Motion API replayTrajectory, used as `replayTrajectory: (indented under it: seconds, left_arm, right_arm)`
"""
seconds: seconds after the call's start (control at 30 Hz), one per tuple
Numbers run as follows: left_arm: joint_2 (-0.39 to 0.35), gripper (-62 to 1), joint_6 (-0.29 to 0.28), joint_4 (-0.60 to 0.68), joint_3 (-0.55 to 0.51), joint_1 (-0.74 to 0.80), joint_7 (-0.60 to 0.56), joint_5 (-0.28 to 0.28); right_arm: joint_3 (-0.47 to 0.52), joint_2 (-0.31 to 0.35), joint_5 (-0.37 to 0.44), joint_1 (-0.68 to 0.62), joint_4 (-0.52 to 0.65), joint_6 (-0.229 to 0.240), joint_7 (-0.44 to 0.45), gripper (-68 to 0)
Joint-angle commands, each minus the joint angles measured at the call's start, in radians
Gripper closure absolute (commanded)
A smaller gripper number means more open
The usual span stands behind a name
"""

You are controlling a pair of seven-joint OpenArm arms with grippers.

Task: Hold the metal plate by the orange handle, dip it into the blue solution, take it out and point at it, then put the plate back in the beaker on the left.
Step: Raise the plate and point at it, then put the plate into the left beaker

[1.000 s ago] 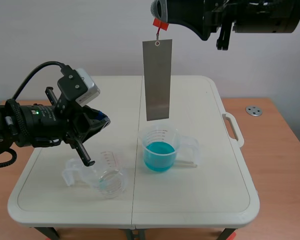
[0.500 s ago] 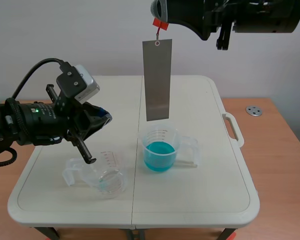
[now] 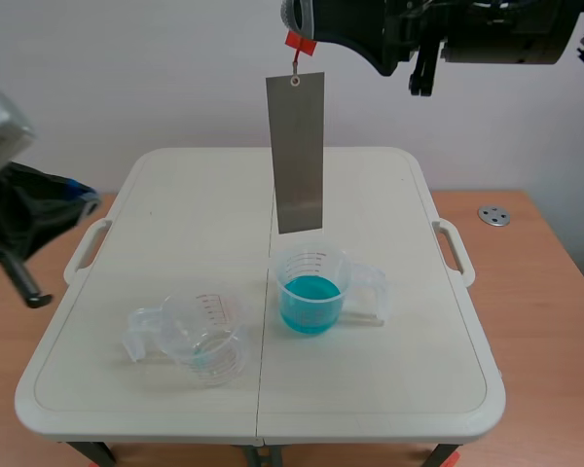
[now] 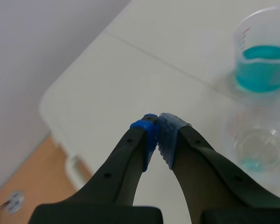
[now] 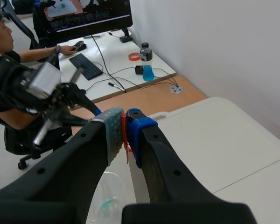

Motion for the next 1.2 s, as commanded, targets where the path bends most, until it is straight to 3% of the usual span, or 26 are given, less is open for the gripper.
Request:
replayTrajectory:
  seconds: [0.0, 0.13, 0.3, 0.43, 0.6, 0.8, 1.0, 1.17]
  left_arm:
    - [-0.036, -2.7, -0.002, 0.04, -0.066, 0.074, -0.03, -0.037]
    - [-0.093, -2.7, 0.002, 0.092, -0.267, 0.282, -0.073, -0.073]
    - [-0.1, -2.7, 0.095, 0.098, -0.475, 0.569, -0.101, -0.083]
    - [-0.091, -2.7, 0.181, 0.096, -0.549, 0.805, -0.101, -0.084]
    - [-0.04, -2.7, 0.204, 0.052, -0.55, 1.017, -0.109, -0.087]
    - [0.069, -2.7, 0.202, -0.032, -0.513, 1.125, -0.108, -0.086]
    - [0.115, -2.7, 0.203, -0.127, -0.363, 1.133, -0.115, -0.082]
    - [0.141, -2.7, 0.203, -0.14, -0.205, 1.12, -0.216, -0.058]
  right_arm:
    - [0.013, -0.009, 0.021, 0.029, 0.016, 0.011, 0.013, -1.3]
    - [0.012, -0.037, 0.021, 0.031, 0.016, 0.011, 0.003, -1.3]
    - [0.011, -0.084, 0.017, 0.034, 0.016, 0.011, -0.029, -1.3]
    - [-0.002, -0.121, 0.013, 0.044, 0.016, 0.011, -0.051, -1.3]
    - [-0.032, -0.166, 0.012, 0.059, 0.016, 0.011, -0.07, -1.3]
    - [-0.068, -0.229, -0.023, 0.061, 0.016, 0.011, -0.093, -1.3]
    - [-0.108, -0.266, -0.044, 0.061, 0.016, 0.011, -0.097, -1.3]
    - [-0.134, -0.282, -0.066, 0.053, 0.016, 0.011, -0.097, -1.3]
